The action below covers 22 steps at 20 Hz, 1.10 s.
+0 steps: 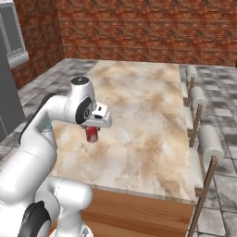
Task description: Move the drinks to the dining counter.
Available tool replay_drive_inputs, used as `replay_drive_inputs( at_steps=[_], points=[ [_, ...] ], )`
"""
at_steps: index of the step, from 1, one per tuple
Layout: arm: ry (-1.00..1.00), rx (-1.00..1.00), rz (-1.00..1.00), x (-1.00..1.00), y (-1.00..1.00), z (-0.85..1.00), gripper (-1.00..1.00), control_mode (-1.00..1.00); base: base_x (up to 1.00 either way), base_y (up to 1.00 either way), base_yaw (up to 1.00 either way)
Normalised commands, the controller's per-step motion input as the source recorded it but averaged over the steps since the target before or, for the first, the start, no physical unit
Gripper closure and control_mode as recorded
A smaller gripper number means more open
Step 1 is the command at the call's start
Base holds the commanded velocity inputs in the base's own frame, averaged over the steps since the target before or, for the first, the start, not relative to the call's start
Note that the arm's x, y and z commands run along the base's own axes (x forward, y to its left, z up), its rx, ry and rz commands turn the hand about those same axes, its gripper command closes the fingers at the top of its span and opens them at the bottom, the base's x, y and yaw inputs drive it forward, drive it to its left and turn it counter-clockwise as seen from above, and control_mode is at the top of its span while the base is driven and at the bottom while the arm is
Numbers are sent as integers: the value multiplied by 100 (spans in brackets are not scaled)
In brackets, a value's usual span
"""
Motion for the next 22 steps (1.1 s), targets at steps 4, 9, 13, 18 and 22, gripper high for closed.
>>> replay_drive_inputs(
  at_steps=[4,9,13,18,22],
  points=[
    [0,0,0,0,-1,-17,100,-100,0,0,0],
    [0,0,0,0,0,-15,100,-100,0,0,0],
    [0,0,0,0,0,-20,100,-100,0,0,0],
    [0,0,0,0,0,-26,100,-100,0,0,0],
    [0,0,0,0,0,-24,100,-100,0,0,0]
  ],
)
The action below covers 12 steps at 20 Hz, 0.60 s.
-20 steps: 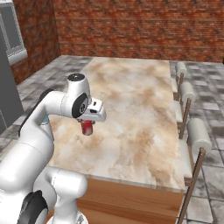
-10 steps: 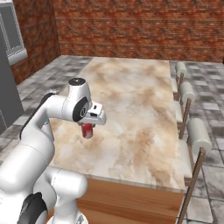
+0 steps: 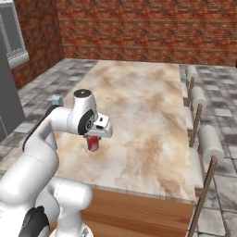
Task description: Move the drinks to the dining counter.
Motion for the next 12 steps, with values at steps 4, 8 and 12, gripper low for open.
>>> replay_drive_inputs(
  at_steps=[4,8,12],
  points=[
    [0,0,0,1,0,-26,100,-100,0,0,0],
    [0,0,0,2,0,-23,100,-100,0,0,0],
    [0,0,0,2,0,-22,100,-100,0,0,0]
  ],
)
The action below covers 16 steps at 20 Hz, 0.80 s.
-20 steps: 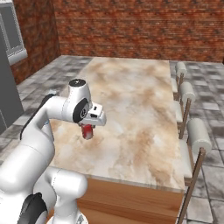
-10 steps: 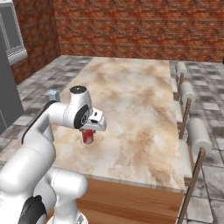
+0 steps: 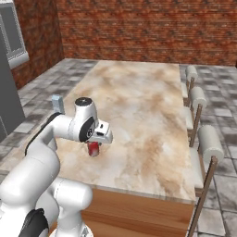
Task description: Move the drinks to the dining counter.
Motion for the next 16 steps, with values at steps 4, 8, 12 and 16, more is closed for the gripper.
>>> replay_drive_inputs(
  at_steps=[4,8,12,16],
  points=[
    [0,0,0,2,0,-18,100,-100,0,0,0],
    [0,0,0,1,-1,-20,100,-100,0,0,0],
    [0,0,0,0,0,-19,100,-100,0,0,0],
    [0,0,0,0,0,-18,100,-100,0,0,0]
  ],
)
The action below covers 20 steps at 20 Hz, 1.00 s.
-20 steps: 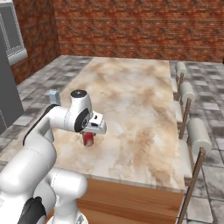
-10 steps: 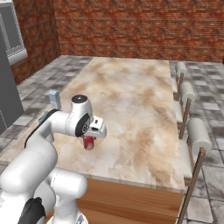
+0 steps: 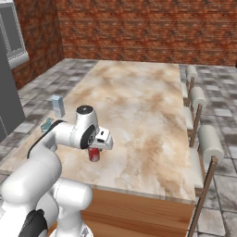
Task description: Move the drinks to the dining counter.
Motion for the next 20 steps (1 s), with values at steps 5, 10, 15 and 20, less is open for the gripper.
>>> replay_drive_inputs(
  at_steps=[5,10,15,20],
  points=[
    [0,0,0,0,0,-22,100,-100,0,0,0],
    [0,0,0,2,0,-22,100,-100,0,0,0],
    [-1,0,0,5,0,-25,100,-100,0,0,0],
    [-1,0,0,6,0,-25,100,-100,0,0,0]
  ],
)
